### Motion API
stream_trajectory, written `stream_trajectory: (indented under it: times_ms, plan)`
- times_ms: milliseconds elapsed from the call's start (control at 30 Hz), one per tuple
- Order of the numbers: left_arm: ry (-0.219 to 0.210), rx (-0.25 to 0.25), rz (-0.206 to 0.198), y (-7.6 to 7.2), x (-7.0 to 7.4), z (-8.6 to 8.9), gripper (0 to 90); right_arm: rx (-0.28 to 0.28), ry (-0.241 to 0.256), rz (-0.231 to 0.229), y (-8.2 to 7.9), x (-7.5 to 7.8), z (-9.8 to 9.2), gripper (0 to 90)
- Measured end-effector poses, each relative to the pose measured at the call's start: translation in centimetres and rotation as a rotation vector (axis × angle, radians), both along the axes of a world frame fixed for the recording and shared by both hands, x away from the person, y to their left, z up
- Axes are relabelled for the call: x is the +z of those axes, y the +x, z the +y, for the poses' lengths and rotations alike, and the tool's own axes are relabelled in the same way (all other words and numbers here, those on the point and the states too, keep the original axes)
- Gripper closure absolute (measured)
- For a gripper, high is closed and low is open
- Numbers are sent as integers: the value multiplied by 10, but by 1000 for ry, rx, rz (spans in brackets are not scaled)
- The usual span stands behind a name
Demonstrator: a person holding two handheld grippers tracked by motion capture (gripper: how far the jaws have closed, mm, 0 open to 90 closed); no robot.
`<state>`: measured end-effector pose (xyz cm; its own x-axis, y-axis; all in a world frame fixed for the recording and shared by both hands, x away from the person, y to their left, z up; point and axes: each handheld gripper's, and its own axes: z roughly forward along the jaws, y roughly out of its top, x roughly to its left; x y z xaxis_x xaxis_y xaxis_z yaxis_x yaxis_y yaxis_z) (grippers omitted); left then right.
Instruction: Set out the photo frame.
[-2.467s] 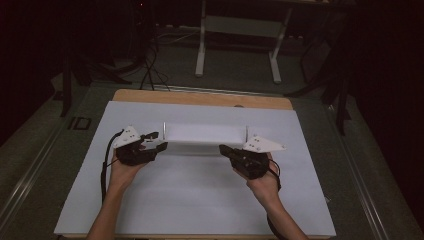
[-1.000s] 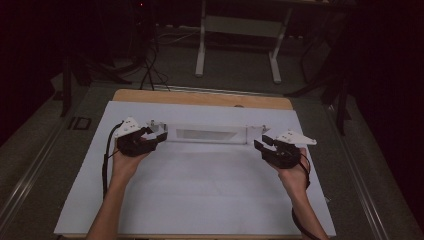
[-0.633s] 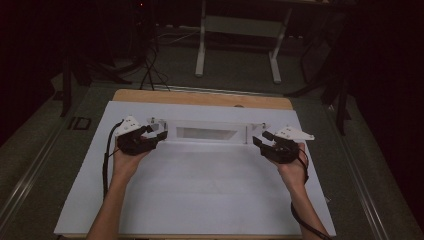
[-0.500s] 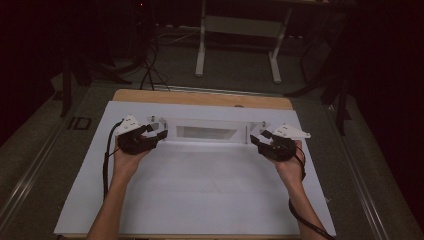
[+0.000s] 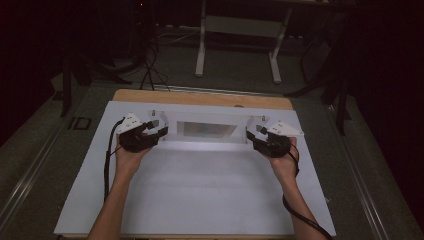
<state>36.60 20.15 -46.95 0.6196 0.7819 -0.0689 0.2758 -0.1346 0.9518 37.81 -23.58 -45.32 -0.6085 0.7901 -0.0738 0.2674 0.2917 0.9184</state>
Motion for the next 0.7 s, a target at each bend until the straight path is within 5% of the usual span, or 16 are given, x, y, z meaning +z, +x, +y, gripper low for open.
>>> stream_trajectory:
  times_ms: [233,467,700]
  plan:
    - [11,45,-21,4,1,-5,495,-34,-41,-26,4,1,6,510]
    - [77,94,-44,8,4,-12,499,-52,-40,-27,11,3,8,510]
    - [87,125,-52,10,5,-16,497,-53,-43,-16,17,5,9,510]
